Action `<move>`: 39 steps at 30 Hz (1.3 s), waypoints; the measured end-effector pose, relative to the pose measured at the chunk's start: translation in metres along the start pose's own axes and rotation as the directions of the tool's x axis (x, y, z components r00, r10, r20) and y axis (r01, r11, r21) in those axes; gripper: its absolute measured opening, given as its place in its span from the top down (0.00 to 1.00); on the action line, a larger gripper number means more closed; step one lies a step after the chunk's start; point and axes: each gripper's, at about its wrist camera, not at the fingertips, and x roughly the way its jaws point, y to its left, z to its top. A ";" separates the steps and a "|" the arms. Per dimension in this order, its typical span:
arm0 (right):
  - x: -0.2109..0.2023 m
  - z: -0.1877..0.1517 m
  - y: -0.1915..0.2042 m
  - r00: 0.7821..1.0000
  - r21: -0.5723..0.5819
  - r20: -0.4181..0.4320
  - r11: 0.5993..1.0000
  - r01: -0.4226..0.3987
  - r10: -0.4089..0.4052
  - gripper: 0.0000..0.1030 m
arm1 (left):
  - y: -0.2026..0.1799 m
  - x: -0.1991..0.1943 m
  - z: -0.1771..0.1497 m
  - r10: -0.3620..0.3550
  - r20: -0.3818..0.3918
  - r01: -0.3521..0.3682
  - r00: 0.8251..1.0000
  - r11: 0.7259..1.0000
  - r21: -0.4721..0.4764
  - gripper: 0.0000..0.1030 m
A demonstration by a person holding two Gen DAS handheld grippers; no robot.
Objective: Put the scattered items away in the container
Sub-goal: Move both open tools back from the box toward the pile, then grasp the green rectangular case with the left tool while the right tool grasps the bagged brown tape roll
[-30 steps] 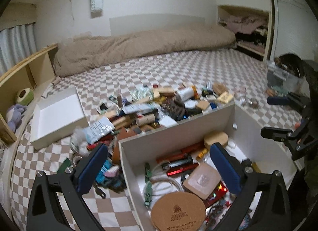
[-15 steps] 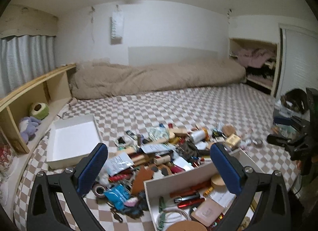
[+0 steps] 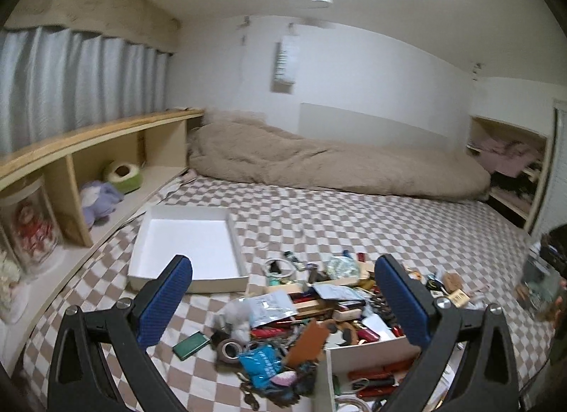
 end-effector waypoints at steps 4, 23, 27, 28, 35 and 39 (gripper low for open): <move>0.012 -0.009 -0.019 0.999 0.047 -0.017 0.998 0.042 -0.041 0.00 | 0.017 0.011 -0.008 0.032 -0.023 -0.033 0.999 0.999 -0.040 0.00; 0.066 -0.064 -0.100 0.972 0.182 -0.105 0.957 0.226 -0.210 0.00 | 0.075 0.077 -0.059 0.138 -0.131 -0.152 0.982 0.983 -0.107 0.00; 0.077 -0.077 -0.121 0.954 0.226 -0.165 0.932 0.283 -0.250 0.00 | 0.080 0.090 -0.070 0.171 -0.162 -0.188 0.972 0.978 -0.096 0.00; 0.079 -0.080 -0.125 0.948 0.230 -0.175 0.926 0.300 -0.264 0.00 | 0.081 0.093 -0.073 0.189 -0.165 -0.205 0.968 0.975 -0.085 0.00; 0.093 -0.103 -0.158 0.921 0.279 -0.262 0.891 0.358 -0.289 0.00 | 0.104 0.120 -0.101 0.237 -0.249 -0.267 0.939 0.959 -0.094 0.00; 0.101 -0.115 -0.169 0.898 0.278 -0.312 0.874 0.400 -0.311 0.00 | 0.112 0.135 -0.118 0.236 -0.303 -0.276 0.924 0.956 -0.099 0.00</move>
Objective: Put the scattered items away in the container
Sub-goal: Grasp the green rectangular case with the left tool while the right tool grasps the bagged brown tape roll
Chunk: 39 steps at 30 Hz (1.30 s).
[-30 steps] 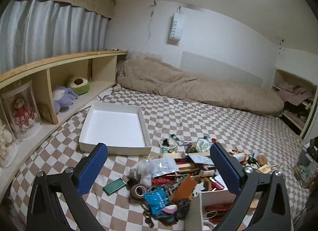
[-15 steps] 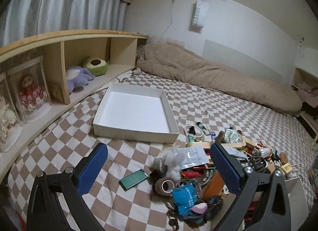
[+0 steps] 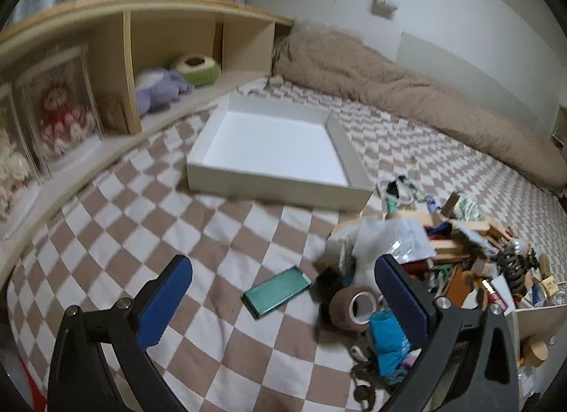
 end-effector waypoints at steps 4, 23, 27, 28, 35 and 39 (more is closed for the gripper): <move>0.011 -0.006 -0.011 0.999 0.036 -0.037 0.999 0.020 -0.019 0.00 | 0.009 0.023 -0.010 0.047 -0.062 -0.048 0.997 0.999 -0.018 0.00; 0.046 -0.029 -0.021 0.986 0.072 -0.161 0.996 0.059 -0.046 0.00 | 0.008 0.092 -0.027 0.069 -0.202 -0.055 0.977 0.996 0.073 0.00; 0.046 -0.030 -0.019 0.985 0.058 -0.159 0.996 0.071 -0.061 0.00 | 0.012 0.096 -0.026 0.037 -0.210 -0.025 0.977 0.998 0.061 0.01; 0.046 -0.030 -0.019 0.985 0.054 -0.159 0.996 0.072 -0.063 0.00 | 0.010 0.096 -0.026 0.041 -0.207 -0.028 0.978 0.997 0.067 0.09; 0.048 -0.027 -0.015 0.984 0.018 -0.163 0.997 0.075 -0.071 0.00 | -0.006 0.088 -0.030 0.066 -0.182 -0.037 0.981 0.986 0.162 0.49; 0.052 -0.020 -0.008 0.983 -0.032 -0.148 0.994 0.108 -0.112 0.00 | -0.005 0.082 -0.033 0.070 -0.184 -0.039 0.980 0.986 0.163 0.61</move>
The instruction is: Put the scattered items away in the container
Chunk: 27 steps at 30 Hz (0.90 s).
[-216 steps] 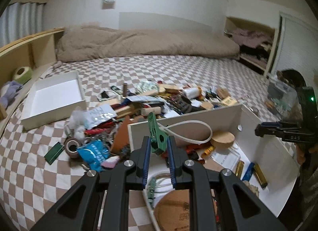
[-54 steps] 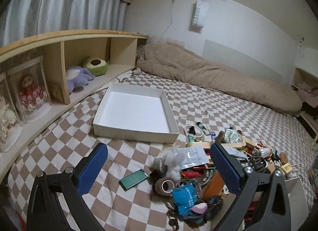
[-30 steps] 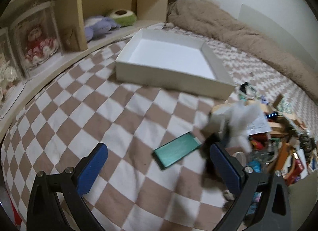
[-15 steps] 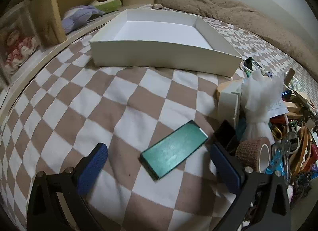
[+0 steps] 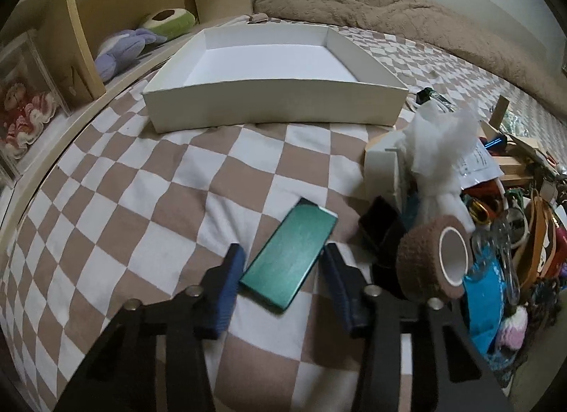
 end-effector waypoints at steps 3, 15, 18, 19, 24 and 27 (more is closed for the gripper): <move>0.006 0.005 0.006 0.999 -0.041 -0.001 0.998 0.037 -0.037 0.00 | 0.001 -0.004 -0.005 -0.007 -0.008 0.007 1.000 1.000 -0.009 0.67; 0.024 0.012 0.004 0.999 -0.074 -0.026 0.996 0.044 -0.046 0.29 | -0.008 -0.018 -0.020 -0.032 -0.042 0.032 0.999 0.999 -0.008 0.72; 0.026 0.012 0.008 1.000 -0.093 -0.015 0.995 0.024 -0.025 0.44 | -0.012 -0.021 -0.024 -0.034 -0.047 0.034 0.998 0.999 -0.003 0.72; 0.026 0.012 0.009 1.000 -0.096 -0.010 0.995 0.014 -0.015 0.53 | -0.013 -0.022 -0.026 -0.033 -0.047 0.033 0.998 0.999 -0.001 0.72; 0.021 0.011 0.001 0.998 -0.055 0.007 0.996 -0.065 0.065 0.69 | -0.014 -0.026 -0.030 -0.048 -0.054 0.047 0.997 0.999 -0.021 0.72; 0.014 0.008 -0.004 0.996 -0.031 0.016 0.996 -0.089 0.090 0.71 | -0.015 -0.030 -0.034 -0.056 -0.058 0.055 0.997 0.998 -0.026 0.72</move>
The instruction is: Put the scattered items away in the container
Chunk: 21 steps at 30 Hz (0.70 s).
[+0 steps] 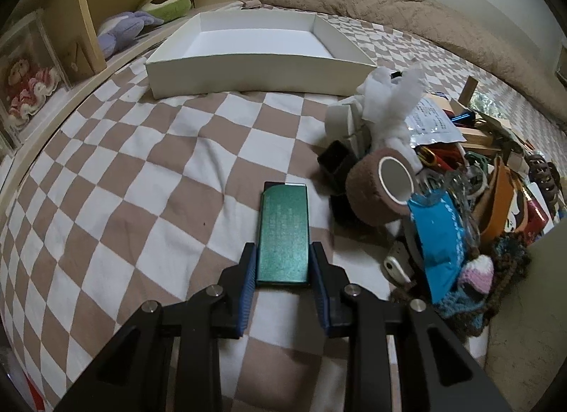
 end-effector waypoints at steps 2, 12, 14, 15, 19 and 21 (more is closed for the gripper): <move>-0.006 -0.003 -0.001 1.000 0.011 0.000 1.000 -0.017 0.017 0.73 | 0.000 -0.002 -0.002 -0.006 -0.002 0.006 1.000 1.000 -0.006 0.72; -0.027 -0.032 0.000 0.985 0.086 -0.106 0.988 -0.127 0.135 0.74 | -0.001 -0.011 -0.015 -0.034 -0.015 0.034 0.999 0.999 -0.017 0.72; -0.032 -0.037 0.002 0.977 0.106 -0.121 0.981 -0.161 0.174 0.74 | -0.004 -0.012 -0.017 -0.031 -0.018 0.031 0.999 0.999 0.004 0.72; -0.036 -0.040 0.003 0.973 0.120 -0.126 0.976 -0.181 0.196 0.74 | -0.004 -0.013 -0.017 -0.030 -0.018 0.031 0.999 0.999 0.011 0.72; -0.049 -0.052 0.012 0.957 0.125 -0.152 0.966 -0.228 0.246 0.74 | -0.004 -0.014 -0.019 -0.029 -0.014 0.029 0.999 0.999 0.018 0.71; -0.057 -0.060 0.020 0.952 0.093 -0.176 0.967 -0.237 0.250 0.74 | -0.007 -0.012 -0.019 -0.017 -0.007 0.018 1.000 0.999 0.034 0.71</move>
